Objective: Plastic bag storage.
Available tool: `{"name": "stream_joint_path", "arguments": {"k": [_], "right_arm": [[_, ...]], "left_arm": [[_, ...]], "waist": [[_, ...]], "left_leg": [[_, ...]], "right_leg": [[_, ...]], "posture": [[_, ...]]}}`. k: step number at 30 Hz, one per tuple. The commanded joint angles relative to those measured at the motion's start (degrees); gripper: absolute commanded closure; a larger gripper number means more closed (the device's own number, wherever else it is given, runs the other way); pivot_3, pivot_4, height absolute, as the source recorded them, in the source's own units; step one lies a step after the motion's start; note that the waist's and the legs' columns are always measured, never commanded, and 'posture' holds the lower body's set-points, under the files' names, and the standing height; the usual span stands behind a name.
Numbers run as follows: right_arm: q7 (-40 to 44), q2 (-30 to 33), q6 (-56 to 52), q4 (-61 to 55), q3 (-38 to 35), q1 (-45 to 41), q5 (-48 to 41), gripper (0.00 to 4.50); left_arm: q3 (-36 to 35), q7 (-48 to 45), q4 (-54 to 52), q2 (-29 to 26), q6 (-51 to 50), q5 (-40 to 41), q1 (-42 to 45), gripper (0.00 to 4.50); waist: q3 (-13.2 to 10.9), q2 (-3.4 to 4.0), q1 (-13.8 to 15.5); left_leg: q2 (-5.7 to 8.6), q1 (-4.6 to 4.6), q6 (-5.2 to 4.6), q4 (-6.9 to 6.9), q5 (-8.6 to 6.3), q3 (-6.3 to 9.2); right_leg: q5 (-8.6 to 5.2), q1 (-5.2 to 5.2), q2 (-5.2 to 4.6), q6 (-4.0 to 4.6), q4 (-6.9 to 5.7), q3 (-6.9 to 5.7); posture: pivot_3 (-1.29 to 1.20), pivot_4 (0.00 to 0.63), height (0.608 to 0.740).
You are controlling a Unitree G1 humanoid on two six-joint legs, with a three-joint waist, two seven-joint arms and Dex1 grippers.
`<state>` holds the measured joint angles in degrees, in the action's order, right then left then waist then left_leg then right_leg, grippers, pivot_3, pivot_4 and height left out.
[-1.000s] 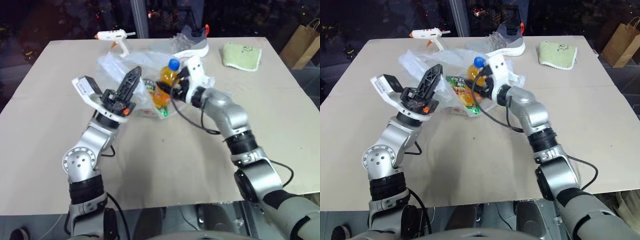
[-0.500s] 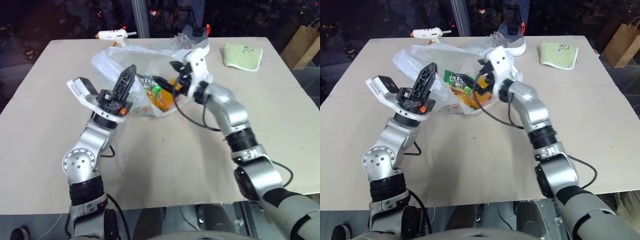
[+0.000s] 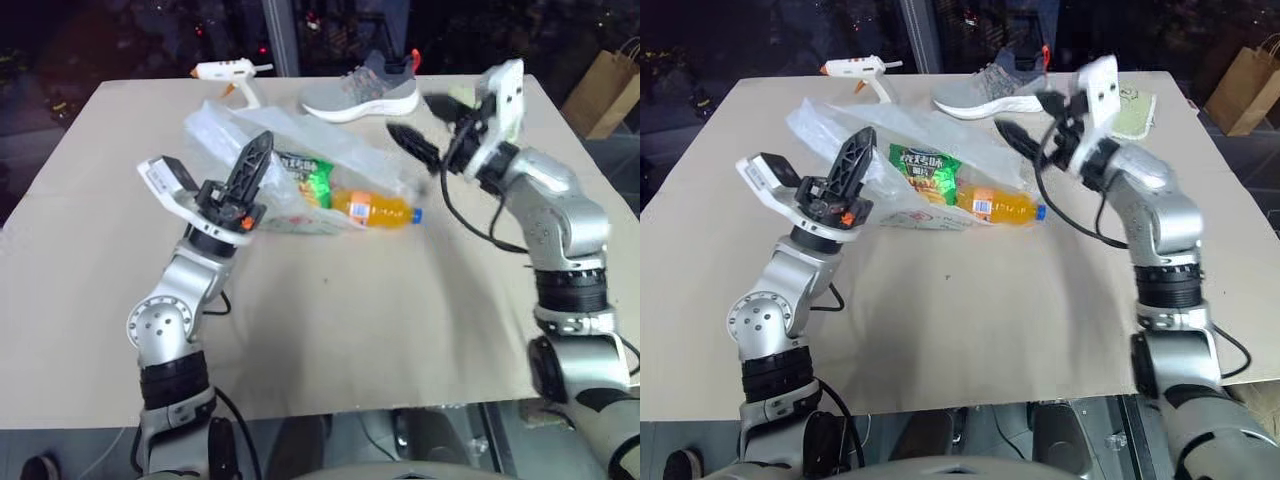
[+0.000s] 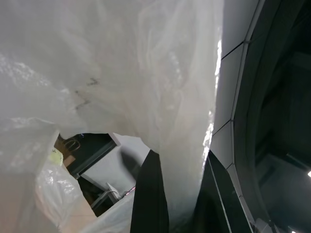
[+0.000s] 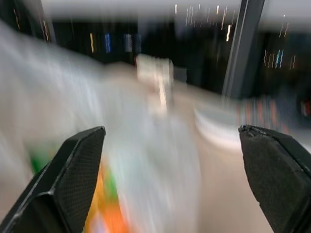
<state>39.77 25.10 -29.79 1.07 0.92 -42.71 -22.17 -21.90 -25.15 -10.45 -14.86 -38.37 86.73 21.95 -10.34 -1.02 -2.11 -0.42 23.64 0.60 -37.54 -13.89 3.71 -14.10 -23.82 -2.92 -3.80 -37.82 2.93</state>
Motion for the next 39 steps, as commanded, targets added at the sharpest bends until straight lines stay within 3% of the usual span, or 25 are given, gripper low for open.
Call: {"name": "stream_joint_path", "arguments": {"k": [1, 9, 12, 15, 18, 20, 22, 23, 30, 39], "right_arm": [[-0.42, 0.11, 2.47, 0.48, 4.00, 0.25, 5.00, 0.04], [-4.47, -8.29, 8.96, 16.11, 4.16, -3.47, 8.74, 0.04], [-3.18, -8.76, 10.26, 19.33, 5.11, -3.91, 10.37, 0.04], [-5.29, -8.75, 10.65, 22.93, 3.04, -5.11, 11.05, 0.94], [-6.73, -8.95, 9.50, 23.83, 0.30, -5.45, 9.58, 2.44], [-7.10, -8.43, 8.19, 23.06, -2.02, -4.32, 8.12, 3.14], [-7.40, -7.98, 6.75, 21.93, -3.85, -3.13, 7.08, 4.26], [-7.68, -7.12, 6.09, 21.32, -4.85, -2.11, 6.85, 4.39], [-9.13, -2.96, 3.07, 17.28, -8.15, 3.95, 6.38, 4.39], [-7.28, 0.26, -4.39, 5.44, -9.50, 12.19, 1.58, 4.39]], "left_arm": [[0.28, -0.71, -0.92, -0.12, 0.01, 0.16, 0.67, 4.50], [1.12, -0.70, -1.47, -0.42, -0.50, -0.27, 0.32, 4.50], [1.59, -0.72, -1.90, -0.52, -0.85, -0.31, -0.10, 4.50], [2.24, -1.10, -2.59, -1.04, -1.61, -0.90, -0.80, 4.50], [2.67, -0.99, -3.41, -1.37, -2.19, -1.10, -1.89, 4.50], [4.32, -1.75, -5.12, -2.61, -3.92, -2.32, -4.11, 4.50], [5.84, -2.76, -6.71, -3.82, -5.31, -3.54, -6.17, 4.50], [7.22, -3.55, -7.46, -5.03, -6.37, -4.93, -7.62, 4.50], [17.65, -6.00, -5.64, -9.31, -6.51, -21.57, -7.93, 4.50], [32.76, -7.16, 2.90, -5.61, 3.83, -48.71, -2.04, 4.50]], "waist": [[-0.01, 0.01, -0.59], [-0.01, 0.01, -0.36], [-0.01, 0.01, -0.03], [-0.01, 0.01, 0.05], [-0.01, 0.01, -0.07], [-0.01, 0.01, -0.10], [-0.01, 0.02, -0.17], [-0.01, 0.01, -0.13], [-0.01, 0.05, 0.05], [0.01, 0.08, 0.27]], "left_leg": [[-0.01, -0.01, 0.00, 0.00, 0.00, -0.05], [-0.04, -0.12, 0.01, 0.00, 0.01, -0.13], [-0.02, -0.07, 0.09, -0.01, 0.05, -0.09], [-0.01, 0.01, 0.22, -0.01, 0.12, -0.03], [-0.01, 0.00, 0.22, 0.00, 0.13, -0.04], [-0.02, 0.00, 0.22, 0.00, 0.13, -0.04], [-0.03, -0.01, 0.20, 0.02, 0.12, -0.05], [-0.02, -0.02, 0.20, 0.02, 0.12, -0.06], [0.00, -0.05, 0.01, 0.02, 0.00, -0.07], [0.01, -0.06, 0.00, 0.02, 0.00, -0.08]], "right_leg": [[0.00, -0.04, 0.01, 0.00, -0.02, 0.06], [0.01, 0.00, 0.06, -0.01, -0.10, 0.14], [0.01, -0.01, 0.05, 0.00, -0.07, 0.10], [0.01, -0.01, 0.02, 0.00, 0.03, 0.03], [0.01, -0.01, 0.02, 0.00, 0.04, 0.05], [0.01, -0.01, 0.02, 0.00, 0.02, 0.05], [0.00, -0.02, 0.03, 0.00, 0.01, 0.06], [0.00, -0.02, 0.03, 0.00, 0.00, 0.07], [0.01, -0.01, 0.02, 0.00, -0.05, 0.07], [0.01, 0.03, 0.03, 0.00, -0.02, 0.08]], "posture": [[0.00, 0.150, 0.740], [0.00, 0.150, 0.740], [0.00, 0.150, 0.740], [0.00, 0.150, 0.740], [0.00, 0.150, 0.740], [0.00, 0.150, 0.740], [0.00, 0.150, 0.740], [0.00, 0.150, 0.740], [0.00, 0.150, 0.740], [0.00, 0.150, 0.740]]}}
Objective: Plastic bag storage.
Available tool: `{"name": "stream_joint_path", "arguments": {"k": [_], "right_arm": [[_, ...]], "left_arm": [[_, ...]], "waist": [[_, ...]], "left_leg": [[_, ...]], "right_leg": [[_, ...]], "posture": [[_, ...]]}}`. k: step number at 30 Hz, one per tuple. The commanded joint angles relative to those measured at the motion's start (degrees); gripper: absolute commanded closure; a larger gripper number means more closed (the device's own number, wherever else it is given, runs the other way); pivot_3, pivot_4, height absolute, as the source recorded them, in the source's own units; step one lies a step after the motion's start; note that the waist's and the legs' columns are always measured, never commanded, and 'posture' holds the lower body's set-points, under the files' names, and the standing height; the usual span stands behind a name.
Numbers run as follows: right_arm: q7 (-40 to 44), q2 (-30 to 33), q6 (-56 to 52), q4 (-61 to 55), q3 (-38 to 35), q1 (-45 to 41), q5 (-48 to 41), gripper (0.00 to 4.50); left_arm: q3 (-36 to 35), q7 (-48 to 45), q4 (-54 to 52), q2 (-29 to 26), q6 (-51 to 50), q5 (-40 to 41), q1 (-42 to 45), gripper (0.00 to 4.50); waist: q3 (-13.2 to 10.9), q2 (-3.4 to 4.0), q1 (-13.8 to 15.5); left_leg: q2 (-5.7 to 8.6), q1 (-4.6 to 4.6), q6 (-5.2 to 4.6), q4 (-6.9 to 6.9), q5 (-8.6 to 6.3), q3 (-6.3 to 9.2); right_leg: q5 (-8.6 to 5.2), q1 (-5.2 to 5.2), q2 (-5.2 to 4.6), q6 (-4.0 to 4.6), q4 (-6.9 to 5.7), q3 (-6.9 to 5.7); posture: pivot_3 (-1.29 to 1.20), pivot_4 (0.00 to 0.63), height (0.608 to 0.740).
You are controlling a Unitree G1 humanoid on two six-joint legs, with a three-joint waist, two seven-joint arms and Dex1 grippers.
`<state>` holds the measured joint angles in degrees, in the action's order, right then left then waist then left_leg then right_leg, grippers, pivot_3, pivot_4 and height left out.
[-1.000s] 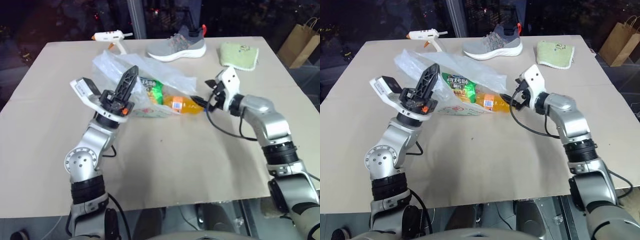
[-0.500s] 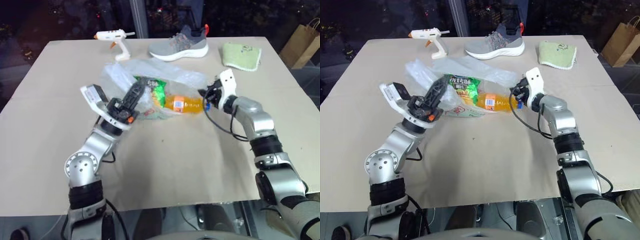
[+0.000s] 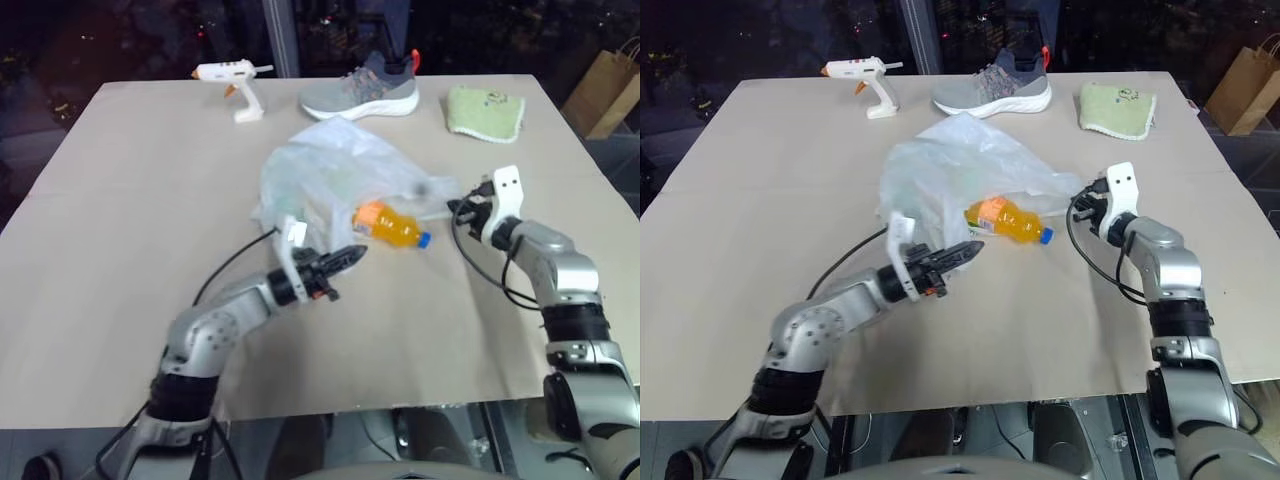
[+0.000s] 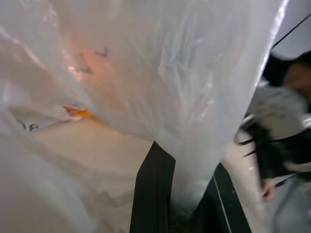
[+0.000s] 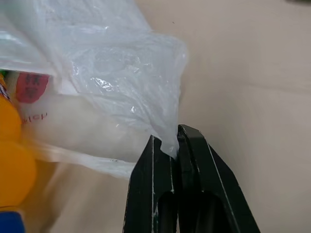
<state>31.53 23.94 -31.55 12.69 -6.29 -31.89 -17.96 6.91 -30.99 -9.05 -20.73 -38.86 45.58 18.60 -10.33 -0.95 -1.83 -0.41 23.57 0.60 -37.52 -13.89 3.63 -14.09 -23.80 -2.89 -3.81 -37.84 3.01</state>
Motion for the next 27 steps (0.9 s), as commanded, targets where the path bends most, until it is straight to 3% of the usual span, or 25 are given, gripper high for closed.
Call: {"name": "stream_joint_path", "arguments": {"k": [1, 4, 10, 13, 16, 18, 21, 27], "right_arm": [[0.87, 1.62, -3.68, -7.70, -2.52, 2.06, -3.22, 4.39], [1.40, 2.57, -6.81, -11.98, -2.73, 4.23, -5.01, 4.39], [0.46, 2.48, -8.72, -13.90, -2.87, 5.06, -6.19, 4.39], [0.28, 2.53, -8.45, -13.80, -2.66, 5.30, -6.00, 4.39], [0.61, 3.08, -8.93, -15.07, -3.13, 6.05, -6.56, 4.39], [0.64, 3.44, -9.22, -15.66, -3.79, 6.35, -7.05, 4.39], [0.80, 3.88, -9.32, -16.08, -4.60, 6.28, -8.08, 4.39], [0.20, 5.19, -12.13, -17.71, -9.98, 2.13, -13.73, 4.39]], "left_arm": [[5.59, -2.24, 2.63, 0.30, 5.90, -10.34, 1.72, 4.50], [8.71, -2.94, 8.25, 2.21, 10.58, -17.47, 4.91, 4.50], [10.29, -7.96, 16.30, 6.56, 15.35, -22.69, 9.69, 4.50], [6.19, -6.82, 22.55, 11.24, 20.32, -23.05, 13.21, 4.50], [-9.79, 8.19, 30.42, 17.89, 29.67, -17.64, 21.20, 4.50], [-12.57, 11.55, 33.39, 16.67, 32.10, -20.18, 22.94, 4.50], [-12.39, 9.08, 32.65, 14.90, 31.27, -21.50, 21.70, 4.50], [-13.64, 2.28, 17.19, 9.83, 21.21, -14.89, 17.20, 4.50]], "waist": [[0.00, 0.01, -0.03], [0.02, 0.04, -0.05], [0.03, 0.06, -0.02], [0.03, 0.06, 0.07], [0.02, 0.05, 0.34], [-0.02, -0.03, 0.57], [0.14, 0.24, -0.24], [0.03, 0.15, 0.12]], "left_leg": [[0.00, 0.00, 0.00, 0.00, 0.00, 0.00], [0.00, -0.02, -0.01, 0.01, 0.00, -0.01], [0.01, -0.04, -0.02, 0.00, -0.01, 0.00], [0.01, -0.01, -0.02, -0.02, -0.01, 0.01], [0.02, 0.00, -0.02, -0.04, 0.00, 0.01], [0.01, 0.11, -0.03, -0.26, -0.01, 0.12], [-0.01, -0.02, -0.03, -0.23, -0.01, 0.02], [0.06, 0.18, -0.02, -0.22, -0.01, 0.07]], "right_leg": [[0.00, 0.00, 0.00, 0.00, 0.00, 0.00], [0.00, 0.00, 0.00, 0.00, -0.01, 0.01], [0.00, 0.02, -0.01, -0.01, -0.04, 0.00], [0.00, 0.02, -0.01, -0.01, -0.02, -0.02], [0.00, 0.02, -0.02, -0.02, -0.03, -0.02], [0.02, 0.00, -0.04, -0.05, -0.08, -0.12], [0.02, 0.05, 0.03, -0.06, -0.11, 0.02], [0.02, 0.00, -0.07, -0.06, 0.03, -0.07]], "posture": [[0.00, 0.150, 0.740], [0.00, 0.150, 0.740], [0.00, 0.150, 0.740], [0.00, 0.150, 0.740], [0.00, 0.150, 0.740], [0.00, 0.150, 0.740], [0.00, 0.150, 0.740], [0.00, 0.150, 0.740]]}}
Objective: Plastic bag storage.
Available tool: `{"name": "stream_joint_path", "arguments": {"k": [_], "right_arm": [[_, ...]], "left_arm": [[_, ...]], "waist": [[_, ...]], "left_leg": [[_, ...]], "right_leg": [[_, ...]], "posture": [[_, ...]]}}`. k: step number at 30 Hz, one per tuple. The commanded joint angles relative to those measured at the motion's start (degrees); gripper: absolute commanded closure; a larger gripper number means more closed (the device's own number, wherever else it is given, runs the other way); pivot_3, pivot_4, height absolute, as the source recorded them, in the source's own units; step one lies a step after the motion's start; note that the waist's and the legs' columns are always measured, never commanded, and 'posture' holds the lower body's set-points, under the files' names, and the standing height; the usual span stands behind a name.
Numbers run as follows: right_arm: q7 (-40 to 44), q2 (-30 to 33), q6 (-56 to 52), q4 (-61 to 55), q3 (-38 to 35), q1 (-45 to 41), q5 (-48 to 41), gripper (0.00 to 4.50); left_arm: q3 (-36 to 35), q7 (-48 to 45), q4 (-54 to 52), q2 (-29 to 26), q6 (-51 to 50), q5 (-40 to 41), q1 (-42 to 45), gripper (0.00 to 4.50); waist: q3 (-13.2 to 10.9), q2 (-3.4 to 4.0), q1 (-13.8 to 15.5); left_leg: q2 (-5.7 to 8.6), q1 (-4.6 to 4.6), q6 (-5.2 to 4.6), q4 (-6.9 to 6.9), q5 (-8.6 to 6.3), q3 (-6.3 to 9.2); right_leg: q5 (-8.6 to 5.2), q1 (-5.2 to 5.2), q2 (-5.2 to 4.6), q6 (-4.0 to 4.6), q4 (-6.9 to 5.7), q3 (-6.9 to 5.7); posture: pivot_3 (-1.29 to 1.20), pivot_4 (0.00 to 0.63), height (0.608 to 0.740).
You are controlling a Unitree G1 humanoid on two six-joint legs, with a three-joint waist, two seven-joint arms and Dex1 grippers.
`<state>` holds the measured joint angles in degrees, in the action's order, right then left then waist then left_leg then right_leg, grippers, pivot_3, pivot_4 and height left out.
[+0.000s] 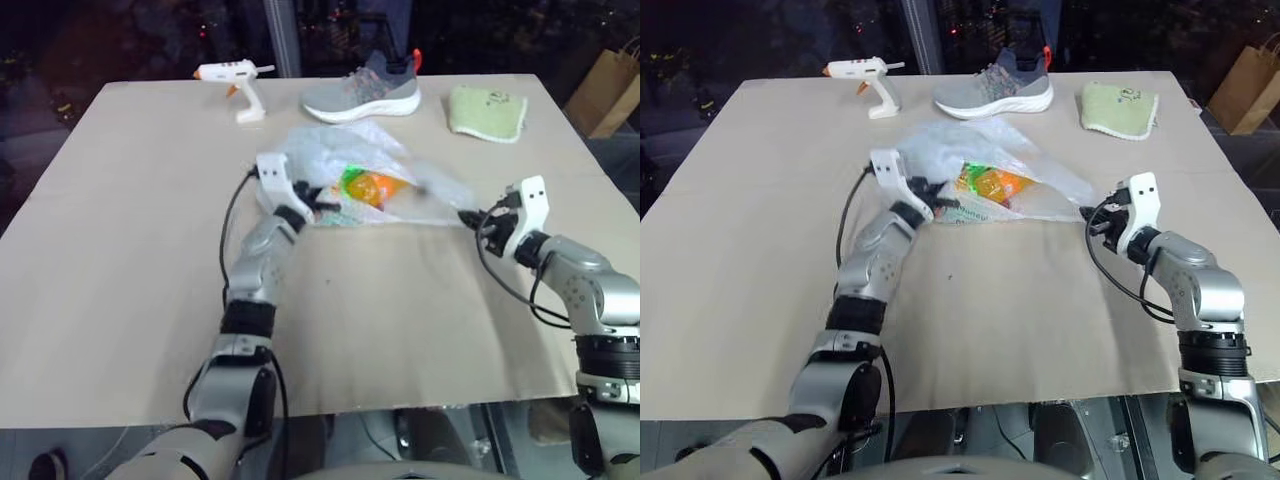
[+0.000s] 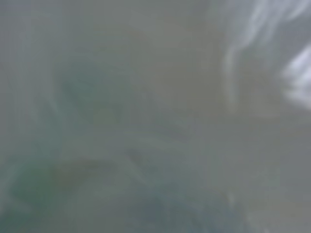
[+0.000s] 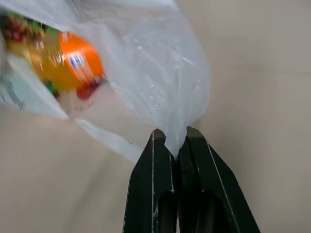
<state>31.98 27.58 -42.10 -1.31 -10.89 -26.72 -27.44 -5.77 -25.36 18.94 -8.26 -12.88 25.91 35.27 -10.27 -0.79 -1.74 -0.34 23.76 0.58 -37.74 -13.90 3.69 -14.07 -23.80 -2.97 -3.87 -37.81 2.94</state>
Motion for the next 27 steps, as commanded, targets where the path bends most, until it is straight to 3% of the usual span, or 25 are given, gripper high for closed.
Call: {"name": "stream_joint_path", "arguments": {"k": [1, 3, 6, 8, 10, 13, 22, 25, 27], "right_arm": [[-0.02, 2.16, -2.89, -4.39, -7.20, -4.58, -6.64, 4.39], [-0.15, 3.08, -5.79, -5.44, -10.61, -7.84, -11.65, 4.39], [-1.28, 3.66, -9.87, -5.30, -16.97, -15.59, -22.04, 4.39], [-3.54, 2.95, -9.98, -3.15, -20.03, -21.38, -26.85, 4.39], [-7.91, 1.09, -7.22, 0.89, -23.04, -28.66, -29.73, 4.39], [-12.42, -1.59, -2.86, 5.35, -24.72, -34.29, -30.14, 4.39], [-11.45, -1.07, -0.17, 7.50, -19.28, -32.07, -26.36, 4.39], [-9.33, 0.29, -2.81, 7.85, -19.21, -31.64, -28.73, 3.52], [-7.20, 1.40, -4.58, 6.51, -18.45, -30.68, -30.35, 2.58]], "left_arm": [[-2.53, -3.81, -14.60, -4.05, -8.35, 8.18, 0.64, 4.50], [-5.79, -4.21, -20.04, -6.59, -14.84, 15.42, 1.80, 4.50], [-13.61, -3.87, -24.98, -11.65, -26.45, 33.82, 7.32, 4.50], [-19.80, 1.55, -22.34, -12.22, -28.81, 46.33, 13.92, 4.50], [-25.69, 9.83, -16.20, -11.27, -25.58, 52.57, 22.96, 4.50], [-25.82, 13.11, -10.40, -11.67, -21.72, 47.37, 28.34, 4.50], [-18.64, 9.41, -1.63, -13.92, -18.32, 31.65, 25.81, 4.50], [-14.59, 6.35, -3.19, -15.40, -18.79, 25.99, 20.83, 4.50], [-13.93, 4.59, -5.47, -15.79, -18.83, 24.99, 18.33, 3.98]], "waist": [[-0.04, 0.00, 0.01], [-0.06, 0.02, -0.10], [-0.16, 0.05, -0.35], [-0.16, 0.05, -0.36], [-0.41, 0.04, -0.24], [-0.40, 0.05, -0.32], [-0.49, 0.17, -0.59], [-0.44, 0.26, -0.73], [-0.44, 0.26, -0.71]], "left_leg": [[0.00, 0.00, 0.00, 0.00, 0.00, 0.03], [-0.02, -0.02, -0.01, 0.00, 0.00, 0.07], [-0.06, -0.04, -0.01, 0.00, 0.00, 0.10], [-0.06, -0.03, -0.01, -0.04, 0.00, 0.15], [-0.06, 0.02, -0.01, -0.20, -0.01, 0.23], [-0.02, 0.12, -0.02, -0.35, -0.01, 0.32], [0.00, 0.13, 0.03, -0.22, 0.02, 0.14], [-0.01, 0.04, 0.22, 0.01, 0.13, 0.00], [-0.02, -0.02, 0.22, 0.17, 0.13, -0.13]], "right_leg": [[0.00, 0.00, 0.00, 0.00, -0.02, -0.01], [0.00, -0.01, 0.01, 0.00, -0.07, -0.04], [0.00, -0.01, 0.03, 0.01, -0.14, -0.07], [0.00, 0.00, 0.05, 0.01, -0.14, -0.13], [0.00, 0.04, 0.03, 0.00, -0.18, -0.22], [0.01, 0.08, 0.03, -0.01, -0.13, -0.30], [0.01, -0.09, 0.02, 0.00, -0.17, -0.14], [0.00, -0.12, 0.03, 0.01, -0.11, 0.00], [0.00, -0.14, 0.03, 0.01, -0.10, 0.11]], "posture": [[0.00, 0.150, 0.740], [0.00, 0.150, 0.740], [0.00, 0.150, 0.740], [0.00, 0.150, 0.740], [0.00, 0.150, 0.740], [0.00, 0.150, 0.740], [0.00, 0.150, 0.740], [0.00, 0.150, 0.740], [0.00, 0.150, 0.740]]}}
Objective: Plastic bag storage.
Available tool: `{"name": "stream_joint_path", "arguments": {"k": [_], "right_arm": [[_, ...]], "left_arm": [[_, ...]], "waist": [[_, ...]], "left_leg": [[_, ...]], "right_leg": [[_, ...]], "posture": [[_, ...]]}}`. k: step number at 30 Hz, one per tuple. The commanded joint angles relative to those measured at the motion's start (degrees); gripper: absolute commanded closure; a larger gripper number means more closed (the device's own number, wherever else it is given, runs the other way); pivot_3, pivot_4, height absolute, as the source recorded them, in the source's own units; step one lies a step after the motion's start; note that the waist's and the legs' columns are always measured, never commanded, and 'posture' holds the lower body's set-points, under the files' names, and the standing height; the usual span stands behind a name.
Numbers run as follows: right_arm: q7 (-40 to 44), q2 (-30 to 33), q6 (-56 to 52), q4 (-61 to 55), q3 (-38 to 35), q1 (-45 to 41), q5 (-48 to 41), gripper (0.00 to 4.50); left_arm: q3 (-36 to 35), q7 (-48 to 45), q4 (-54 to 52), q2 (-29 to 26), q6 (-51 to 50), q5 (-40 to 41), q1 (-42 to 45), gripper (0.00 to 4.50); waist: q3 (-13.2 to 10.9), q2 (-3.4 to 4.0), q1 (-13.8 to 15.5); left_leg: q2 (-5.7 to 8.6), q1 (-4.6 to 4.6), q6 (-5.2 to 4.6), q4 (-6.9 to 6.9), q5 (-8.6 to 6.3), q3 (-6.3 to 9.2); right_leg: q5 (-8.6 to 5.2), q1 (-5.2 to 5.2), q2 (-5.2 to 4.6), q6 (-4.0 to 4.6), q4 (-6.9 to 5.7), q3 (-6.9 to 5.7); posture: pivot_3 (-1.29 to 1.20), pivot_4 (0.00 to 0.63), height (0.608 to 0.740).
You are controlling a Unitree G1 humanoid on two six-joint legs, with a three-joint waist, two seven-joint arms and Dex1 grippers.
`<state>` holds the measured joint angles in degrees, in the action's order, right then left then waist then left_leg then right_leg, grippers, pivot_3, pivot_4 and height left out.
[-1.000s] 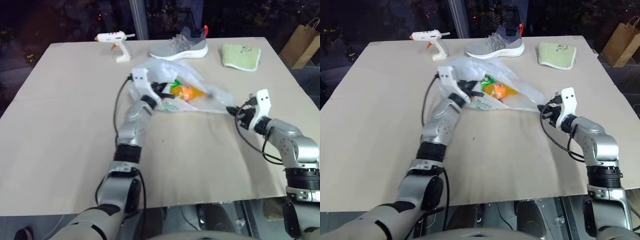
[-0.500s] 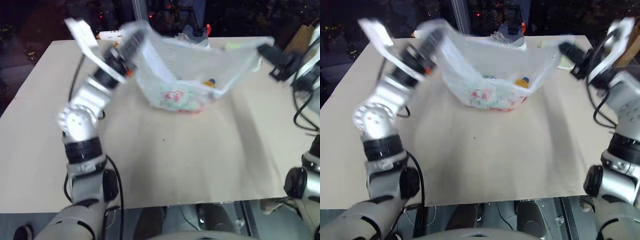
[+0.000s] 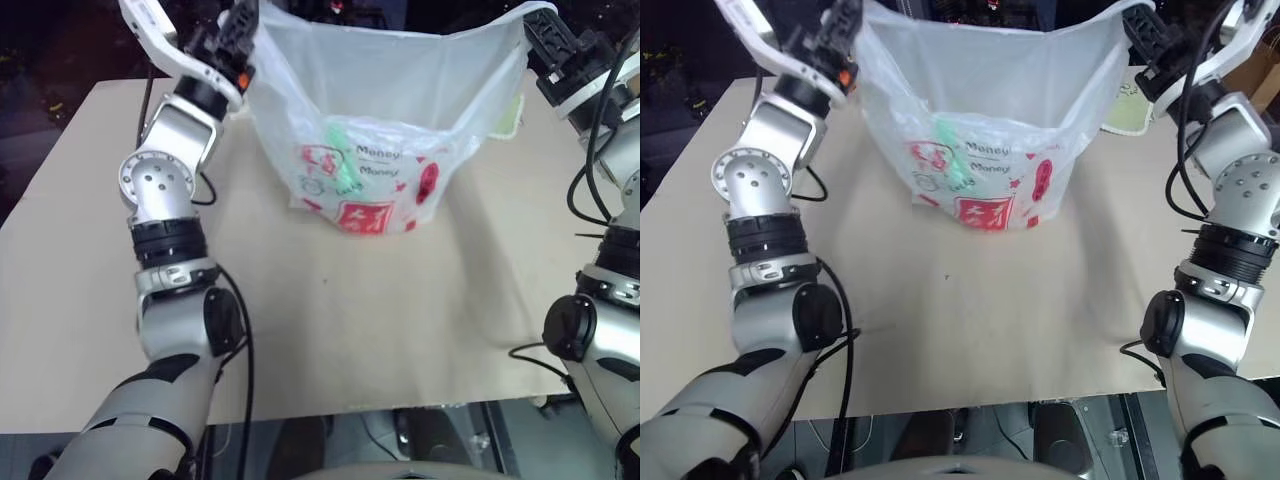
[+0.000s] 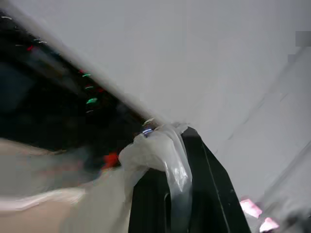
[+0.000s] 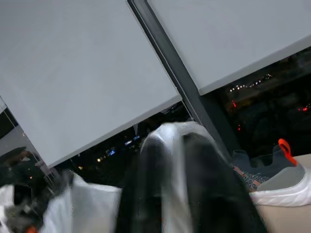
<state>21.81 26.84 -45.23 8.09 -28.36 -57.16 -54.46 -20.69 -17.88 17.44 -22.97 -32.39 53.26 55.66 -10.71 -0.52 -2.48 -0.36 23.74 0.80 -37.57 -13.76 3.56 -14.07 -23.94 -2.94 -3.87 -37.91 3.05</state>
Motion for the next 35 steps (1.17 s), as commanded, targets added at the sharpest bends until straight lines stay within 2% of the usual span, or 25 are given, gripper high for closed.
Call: {"name": "stream_joint_path", "arguments": {"k": [1, 5, 9, 14, 17, 20, 23, 26, 31, 35], "right_arm": [[3.69, 2.57, -2.07, -3.36, -0.67, 0.12, -3.83, 2.11], [11.03, 8.42, -9.43, -8.55, 5.31, 8.09, -4.12, 0.08], [15.23, 11.38, -8.58, -9.97, 8.73, 14.23, -1.22, 0.00], [20.49, 13.00, -0.75, -10.50, 14.43, 22.65, 7.97, 0.00], [23.13, 12.84, 5.39, -10.44, 16.14, 27.81, 12.65, 0.00], [28.74, 12.95, 15.08, -8.59, 16.85, 34.03, 17.59, 0.00], [31.75, 12.99, 19.65, -6.89, 16.55, 37.22, 19.80, 0.00], [36.20, 12.33, 30.41, -4.39, 15.20, 40.48, 22.86, 0.00], [41.68, 17.28, 28.21, -3.68, 12.97, 47.11, 21.64, 0.00], [43.41, 19.10, 27.70, -4.07, 12.39, 49.76, 21.50, 0.00]], "left_arm": [[1.12, -3.58, -4.80, -1.18, 0.63, -2.68, -2.84, 3.69], [2.88, -13.46, -15.62, -7.66, -7.58, 0.40, -13.11, 1.78], [1.15, -20.42, -22.55, -14.65, -11.60, 2.37, -21.82, 0.03], [-4.44, -22.82, -24.78, -22.63, -11.33, -1.09, -31.88, 0.03], [-5.49, -22.25, -27.18, -24.42, -9.51, -5.63, -40.58, 0.03], [-4.35, -19.20, -32.73, -22.16, -2.35, -14.20, -51.00, 0.03], [-3.78, -17.40, -35.60, -18.96, 1.89, -18.49, -56.93, 0.03], [-4.21, -16.56, -38.20, -15.56, 5.51, -21.36, -62.76, 0.03], [-5.55, -20.12, -47.46, -10.42, 8.94, -20.43, -78.40, 0.03], [-6.57, -20.35, -48.86, -8.69, 10.90, -19.87, -82.10, 0.03]], "waist": [[-0.01, -0.02, 0.04], [0.00, -0.03, -0.18], [-0.01, -0.02, -0.12], [0.00, -0.05, 0.06], [0.01, -0.03, 0.07], [0.00, -0.03, 0.16], [0.00, -0.07, 0.59], [0.01, -0.07, 0.64], [0.02, -0.09, 0.46], [0.01, -0.11, 0.55]], "left_leg": [[-0.03, 0.03, 0.00, 0.03, 0.00, 0.02], [-0.06, 0.11, -0.01, 0.16, 0.00, 0.00], [-0.06, 0.06, -0.10, 0.18, -0.06, -0.09], [-0.07, -0.03, -0.24, 0.09, -0.14, -0.04], [-0.08, -0.08, -0.24, 0.09, -0.14, -0.07], [-0.08, -0.05, -0.24, 0.09, -0.14, -0.10], [-0.07, -0.02, -0.24, 0.08, -0.14, -0.08], [-0.07, -0.14, -0.23, 0.06, -0.14, -0.05], [-0.09, -0.42, -0.24, 0.11, -0.15, -0.20], [-0.17, -0.90, -0.25, 0.16, -0.16, -0.22]], "right_leg": [[0.00, -0.02, 0.01, 0.00, 0.01, -0.02], [0.00, -0.09, 0.02, 0.00, 0.02, -0.01], [-0.01, -0.10, 0.01, 0.01, 0.08, 0.06], [-0.01, -0.09, 0.04, 0.00, -0.01, 0.02], [-0.01, -0.06, 0.04, 0.00, 0.00, 0.05], [-0.01, -0.07, 0.01, 0.00, 0.06, 0.08], [0.00, -0.06, -0.02, 0.00, 0.07, 0.04], [0.00, 0.04, -0.02, 0.00, 0.01, 0.03], [-0.01, 0.34, -0.05, 0.00, 0.09, 0.16], [-0.06, 0.67, 0.06, 0.04, 0.05, 0.18]], "posture": [[0.00, 0.150, 0.740], [0.00, 0.150, 0.740], [0.00, 0.150, 0.740], [0.00, 0.150, 0.740], [0.00, 0.150, 0.740], [0.00, 0.150, 0.740], [0.00, 0.150, 0.740], [0.00, 0.150, 0.740], [0.00, 0.150, 0.740], [0.00, 0.150, 0.740]]}}
